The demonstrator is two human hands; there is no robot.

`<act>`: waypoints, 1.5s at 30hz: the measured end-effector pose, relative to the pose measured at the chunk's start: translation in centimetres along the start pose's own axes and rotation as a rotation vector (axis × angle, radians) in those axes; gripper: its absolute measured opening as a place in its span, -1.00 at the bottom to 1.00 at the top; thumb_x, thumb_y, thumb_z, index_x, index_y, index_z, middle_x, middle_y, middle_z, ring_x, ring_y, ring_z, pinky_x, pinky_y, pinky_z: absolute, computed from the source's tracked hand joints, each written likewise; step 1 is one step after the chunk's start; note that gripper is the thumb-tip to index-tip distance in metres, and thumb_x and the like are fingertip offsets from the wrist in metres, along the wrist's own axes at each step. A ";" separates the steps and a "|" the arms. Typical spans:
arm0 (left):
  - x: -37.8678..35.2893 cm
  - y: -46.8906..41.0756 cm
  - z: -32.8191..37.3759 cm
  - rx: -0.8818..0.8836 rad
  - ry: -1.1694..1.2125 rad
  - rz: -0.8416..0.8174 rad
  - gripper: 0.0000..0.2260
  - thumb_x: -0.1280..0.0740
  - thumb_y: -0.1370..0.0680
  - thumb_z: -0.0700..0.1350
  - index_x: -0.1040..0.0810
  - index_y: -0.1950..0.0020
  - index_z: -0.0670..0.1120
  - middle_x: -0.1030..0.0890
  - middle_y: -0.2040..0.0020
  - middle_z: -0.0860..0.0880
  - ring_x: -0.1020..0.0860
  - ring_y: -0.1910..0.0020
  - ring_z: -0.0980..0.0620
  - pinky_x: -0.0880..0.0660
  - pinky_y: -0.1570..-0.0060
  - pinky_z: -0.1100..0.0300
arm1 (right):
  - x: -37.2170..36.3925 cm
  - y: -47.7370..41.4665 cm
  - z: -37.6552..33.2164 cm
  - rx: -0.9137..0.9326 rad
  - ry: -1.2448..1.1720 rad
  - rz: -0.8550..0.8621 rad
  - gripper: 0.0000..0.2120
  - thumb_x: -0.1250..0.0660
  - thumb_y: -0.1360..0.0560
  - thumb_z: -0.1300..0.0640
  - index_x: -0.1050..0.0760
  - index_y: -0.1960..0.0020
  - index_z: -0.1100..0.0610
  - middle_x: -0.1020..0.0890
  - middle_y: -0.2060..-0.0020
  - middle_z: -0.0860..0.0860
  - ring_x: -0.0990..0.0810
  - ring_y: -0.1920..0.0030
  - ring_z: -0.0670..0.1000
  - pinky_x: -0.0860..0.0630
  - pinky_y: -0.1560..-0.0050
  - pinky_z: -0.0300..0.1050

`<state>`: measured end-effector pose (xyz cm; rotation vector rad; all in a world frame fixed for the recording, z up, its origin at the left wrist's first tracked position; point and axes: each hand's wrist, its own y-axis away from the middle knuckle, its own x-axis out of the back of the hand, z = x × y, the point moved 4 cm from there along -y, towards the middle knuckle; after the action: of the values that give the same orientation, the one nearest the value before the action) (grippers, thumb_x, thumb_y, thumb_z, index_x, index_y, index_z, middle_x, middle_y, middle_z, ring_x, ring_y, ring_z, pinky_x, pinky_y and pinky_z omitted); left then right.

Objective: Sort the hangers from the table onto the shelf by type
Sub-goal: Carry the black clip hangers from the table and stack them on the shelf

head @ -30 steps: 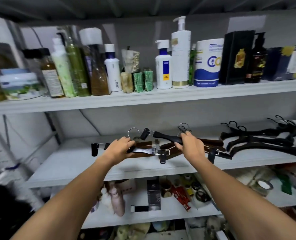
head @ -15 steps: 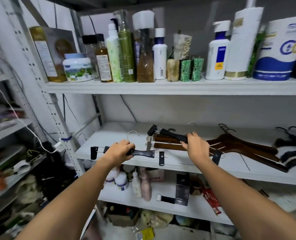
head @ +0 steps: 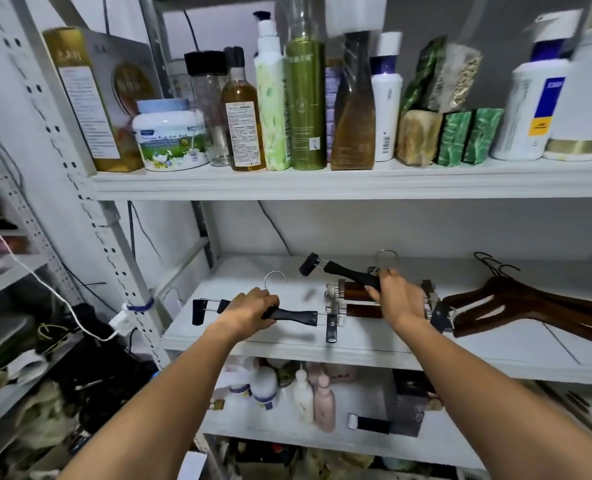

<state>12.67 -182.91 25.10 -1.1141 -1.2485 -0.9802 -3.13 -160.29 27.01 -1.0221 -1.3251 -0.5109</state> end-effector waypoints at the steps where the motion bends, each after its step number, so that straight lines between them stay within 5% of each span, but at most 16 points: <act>1: -0.3 -0.4 -0.9 -0.009 0.002 -0.014 -0.76 -0.28 -0.55 0.00 -0.45 -0.20 -0.02 -0.49 -0.11 -0.02 -0.42 -0.15 -0.02 -0.25 0.04 0.19 | -0.4 -0.3 -0.7 0.000 -0.012 0.000 -0.67 -0.17 -0.59 -0.09 -0.45 -0.18 0.14 -0.55 -0.06 0.07 -0.60 0.06 0.08 -0.33 0.32 -0.14; 8: -3.3 -2.7 -4.7 -0.095 0.045 -0.031 -0.76 -0.28 -0.55 -0.03 -0.46 -0.19 -0.04 -0.51 -0.10 -0.02 -0.42 -0.15 -0.02 -0.32 0.00 0.14 | -2.2 -2.3 -3.6 -0.078 -0.002 -0.011 -0.65 -0.18 -0.59 -0.07 -0.45 -0.15 0.20 -0.54 -0.07 0.10 -0.61 0.12 0.10 -0.31 0.28 -0.14; 17: -8.1 -5.7 -6.0 -0.090 0.091 -0.117 -0.77 -0.26 -0.56 -0.05 -0.45 -0.19 -0.06 -0.50 -0.14 -0.05 -0.42 -0.16 -0.04 -0.35 -0.06 0.13 | -5.0 -5.5 -5.0 -0.097 0.012 -0.065 -0.64 -0.19 -0.59 -0.06 -0.42 -0.24 0.18 -0.51 -0.15 0.11 -0.59 -0.05 0.14 -0.45 0.12 -0.08; 31: -13.4 -11.2 -9.8 -0.017 0.118 -0.223 -0.71 -0.25 -0.57 -0.02 -0.43 -0.28 -0.03 -0.49 -0.20 -0.05 -0.42 -0.21 -0.03 -0.37 -0.17 0.12 | -12.8 -14.2 -9.1 0.091 -0.042 -0.105 -0.73 -0.19 -0.60 0.04 -0.44 -0.19 0.19 -0.49 -0.09 0.11 -0.57 0.01 0.13 -0.32 0.19 -0.13; 36: -14.1 -12.2 -10.7 -0.016 0.147 -0.258 -0.66 -0.26 -0.57 -0.03 -0.41 -0.34 -0.04 -0.44 -0.24 -0.06 -0.41 -0.24 -0.04 -0.37 -0.19 0.11 | -15.0 -16.0 -10.8 0.156 -0.101 -0.132 -0.75 -0.36 -0.51 0.05 -0.55 0.02 0.25 -0.56 0.10 0.17 -0.59 0.25 0.19 -0.27 0.34 -0.13; 39: -14.3 -12.5 -11.2 -0.012 0.156 -0.262 -0.65 -0.26 -0.57 -0.04 -0.40 -0.35 -0.05 -0.43 -0.25 -0.06 -0.42 -0.24 -0.05 -0.39 -0.18 0.10 | -16.4 -16.9 -12.2 0.191 -0.129 -0.131 -0.68 -0.64 -0.17 0.06 -0.54 0.32 0.19 -0.52 0.39 0.09 -0.47 0.57 0.09 -0.15 0.52 -0.26; 45: -14.0 -12.6 -11.7 -0.039 0.145 -0.235 -0.66 -0.26 -0.58 -0.08 -0.40 -0.35 -0.07 -0.42 -0.24 -0.09 -0.44 -0.21 -0.07 -0.39 -0.16 0.10 | -17.6 -17.7 -14.2 0.207 -0.097 -0.205 -0.66 -0.18 -0.59 -0.07 -0.45 -0.19 0.17 -0.48 -0.10 0.09 -0.55 -0.01 0.12 -0.28 0.22 -0.13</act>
<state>1.53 -197.37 12.48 -0.9218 -1.2644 -1.2443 -13.66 -185.06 17.02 -0.7530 -1.5449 -0.4704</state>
